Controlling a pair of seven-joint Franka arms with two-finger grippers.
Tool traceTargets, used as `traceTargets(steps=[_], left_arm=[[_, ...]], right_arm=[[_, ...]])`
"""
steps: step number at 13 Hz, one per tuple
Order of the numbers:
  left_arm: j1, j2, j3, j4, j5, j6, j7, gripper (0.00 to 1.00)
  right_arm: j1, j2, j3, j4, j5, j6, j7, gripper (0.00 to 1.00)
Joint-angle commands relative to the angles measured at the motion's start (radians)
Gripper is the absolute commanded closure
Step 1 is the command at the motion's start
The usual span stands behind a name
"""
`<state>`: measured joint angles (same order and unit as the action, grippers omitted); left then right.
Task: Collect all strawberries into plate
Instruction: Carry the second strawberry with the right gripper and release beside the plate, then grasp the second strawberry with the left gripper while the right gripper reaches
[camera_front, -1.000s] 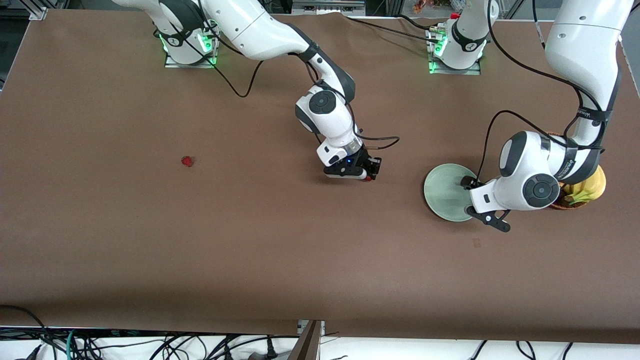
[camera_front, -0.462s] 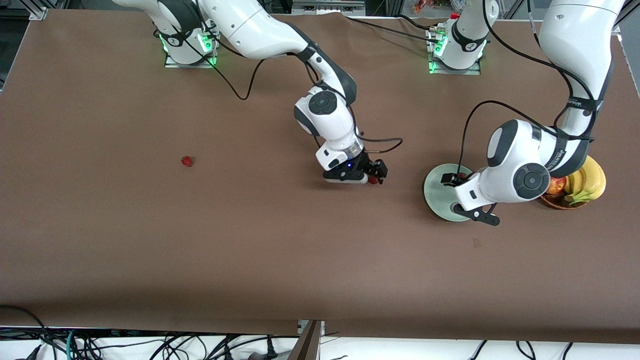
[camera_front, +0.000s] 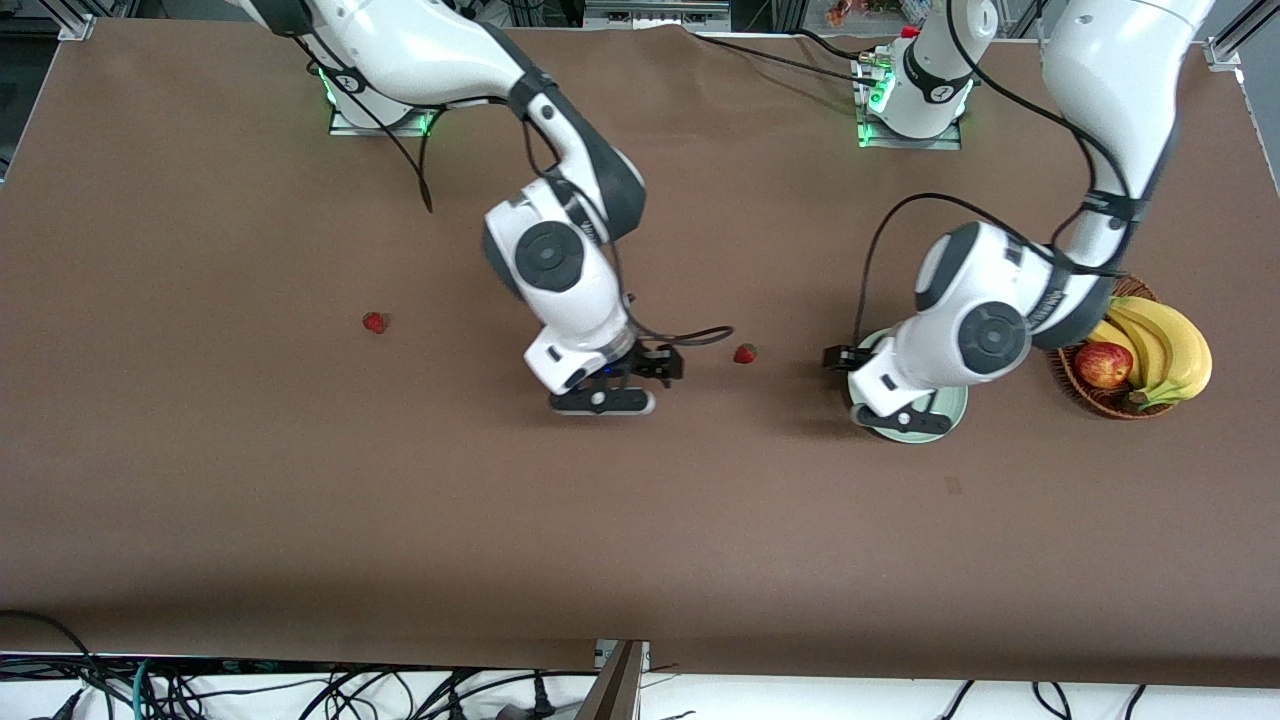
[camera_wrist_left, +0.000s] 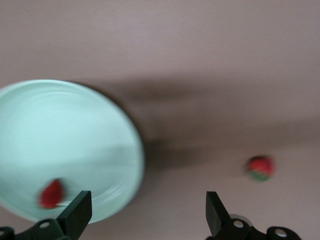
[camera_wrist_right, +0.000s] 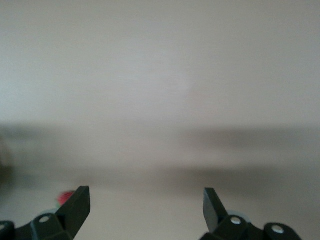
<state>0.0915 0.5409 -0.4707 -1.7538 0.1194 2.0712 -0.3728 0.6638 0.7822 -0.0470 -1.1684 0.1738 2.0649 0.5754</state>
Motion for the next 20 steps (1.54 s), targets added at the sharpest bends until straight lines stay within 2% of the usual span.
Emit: traceTargets(steps=[1,3,6,9,12,13,14,15,17,18,19,20], left_arm=[[-0.105,0.063,0.003,-0.003,0.002,0.131,-0.231,0.00],[-0.163,0.097,0.009,-0.007,0.009,0.203,-0.372,0.00],[-0.197,0.146,0.012,-0.010,0.037,0.273,-0.474,0.00],[-0.245,0.171,0.012,-0.027,0.161,0.280,-0.660,0.00],[-0.246,0.169,0.011,-0.041,0.171,0.274,-0.712,0.02],[-0.246,0.171,0.011,-0.044,0.171,0.273,-0.712,0.19],[-0.246,0.171,0.011,-0.044,0.171,0.273,-0.713,0.42],[-0.245,0.166,0.011,-0.044,0.171,0.270,-0.712,0.55],[-0.234,0.166,0.012,-0.041,0.172,0.270,-0.709,0.58],[-0.233,0.166,0.012,-0.041,0.172,0.270,-0.706,0.77],[-0.231,0.165,0.012,-0.042,0.174,0.268,-0.704,0.89],[-0.230,0.159,0.014,-0.042,0.174,0.261,-0.702,0.93]], right_arm=[[-0.064,-0.063,-0.036,-0.033,0.003,-0.209,-0.179,0.00],[-0.084,-0.078,-0.088,-0.031,0.003,-0.308,-0.285,0.00],[-0.092,-0.078,-0.194,-0.034,0.001,-0.438,-0.372,0.00],[-0.096,-0.098,-0.286,-0.143,0.003,-0.453,-0.459,0.00],[-0.096,-0.127,-0.385,-0.273,0.003,-0.392,-0.606,0.00],[-0.096,-0.145,-0.414,-0.340,0.006,-0.338,-0.659,0.00],[-0.096,-0.173,-0.430,-0.422,0.010,-0.269,-0.718,0.00],[-0.096,-0.202,-0.439,-0.500,0.013,-0.193,-0.745,0.00],[-0.096,-0.250,-0.438,-0.615,0.016,-0.100,-0.746,0.00],[-0.096,-0.265,-0.436,-0.658,0.016,-0.077,-0.746,0.00],[-0.096,-0.280,-0.433,-0.707,0.018,-0.043,-0.746,0.00],[-0.096,-0.299,-0.430,-0.764,0.020,0.007,-0.746,0.00]])
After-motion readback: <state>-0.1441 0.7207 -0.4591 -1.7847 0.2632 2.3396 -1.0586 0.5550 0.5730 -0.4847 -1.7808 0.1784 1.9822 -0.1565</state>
